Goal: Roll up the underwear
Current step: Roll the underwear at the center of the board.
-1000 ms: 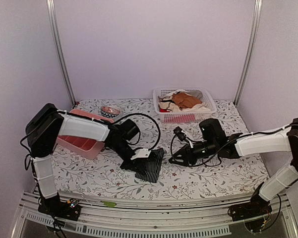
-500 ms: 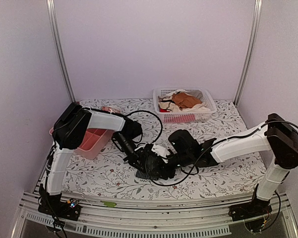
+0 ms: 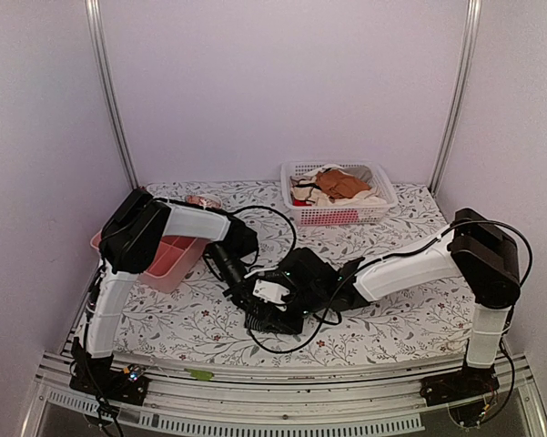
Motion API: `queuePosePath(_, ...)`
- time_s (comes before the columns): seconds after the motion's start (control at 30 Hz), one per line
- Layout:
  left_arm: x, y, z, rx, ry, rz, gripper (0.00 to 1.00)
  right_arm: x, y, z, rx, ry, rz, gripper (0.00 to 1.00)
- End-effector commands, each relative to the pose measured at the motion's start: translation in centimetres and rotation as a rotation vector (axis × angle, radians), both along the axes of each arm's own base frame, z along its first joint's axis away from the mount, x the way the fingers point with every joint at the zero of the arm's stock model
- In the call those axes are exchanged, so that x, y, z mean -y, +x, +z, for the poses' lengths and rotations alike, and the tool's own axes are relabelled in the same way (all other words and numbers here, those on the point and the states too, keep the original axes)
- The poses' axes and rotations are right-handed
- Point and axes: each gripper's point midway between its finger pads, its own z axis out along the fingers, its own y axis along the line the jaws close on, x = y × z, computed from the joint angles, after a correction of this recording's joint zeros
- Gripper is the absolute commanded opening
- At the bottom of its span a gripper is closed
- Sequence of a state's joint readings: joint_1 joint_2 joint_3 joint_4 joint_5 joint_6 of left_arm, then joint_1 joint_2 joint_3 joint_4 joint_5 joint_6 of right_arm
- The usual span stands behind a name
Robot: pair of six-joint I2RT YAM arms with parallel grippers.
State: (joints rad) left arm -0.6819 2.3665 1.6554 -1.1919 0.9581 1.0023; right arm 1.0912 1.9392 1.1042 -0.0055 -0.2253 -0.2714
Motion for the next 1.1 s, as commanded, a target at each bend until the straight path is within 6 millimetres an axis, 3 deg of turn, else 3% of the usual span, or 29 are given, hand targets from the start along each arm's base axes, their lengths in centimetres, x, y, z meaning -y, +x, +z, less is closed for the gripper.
queuePosePath(0.0, -0.8, 0.0, -2.0, 0.008, 0.044, -0.026, 0.00, 1.5, -1.0, -2.8, -0.020, -0.121, 0.009, 0.43)
queuePosePath(0.07, -0.8, 0.0, -2.1, 0.007, 0.046, -0.027, 0.00, 1.8, -1.0, -2.9, -0.020, -0.134, -0.002, 0.39)
queuePosePath(0.17, -0.9, 0.1, -2.1, 0.012, 0.044, -0.027, 0.00, 2.2, -1.2, -2.8, -0.015, -0.143, -0.005, 0.24)
queuePosePath(0.4, -0.7, 0.5, -2.0, 0.026, 0.039, -0.014, 0.00, 3.6, -1.6, -3.9, -0.024, -0.213, -0.014, 0.26)
queuePosePath(0.53, -0.7, 0.6, -2.0, 0.028, 0.039, -0.013, 0.00, 4.4, -1.8, -4.1, -0.020, -0.245, -0.029, 0.40)
queuePosePath(0.67, -0.7, 0.6, -2.1, 0.025, 0.040, -0.013, 0.00, 4.8, -1.8, -3.9, -0.010, -0.242, -0.040, 0.34)
queuePosePath(0.77, -0.6, 0.6, -2.1, 0.020, 0.038, -0.011, 0.00, 4.5, -1.5, -3.7, 0.005, -0.234, -0.040, 0.23)
queuePosePath(0.9, -0.5, 0.8, -1.9, 0.022, 0.031, -0.006, 0.00, 4.6, -1.4, -4.3, 0.005, -0.261, -0.033, 0.20)
queuePosePath(0.97, -0.5, 1.0, -1.7, 0.027, 0.026, -0.003, 0.00, 4.8, -1.7, -4.5, -0.004, -0.268, -0.026, 0.03)
queuePosePath(1.07, -0.1, 2.1, -0.3, 0.051, -0.014, 0.027, 0.16, 5.1, -2.4, -4.5, -0.029, -0.261, -0.011, 0.00)
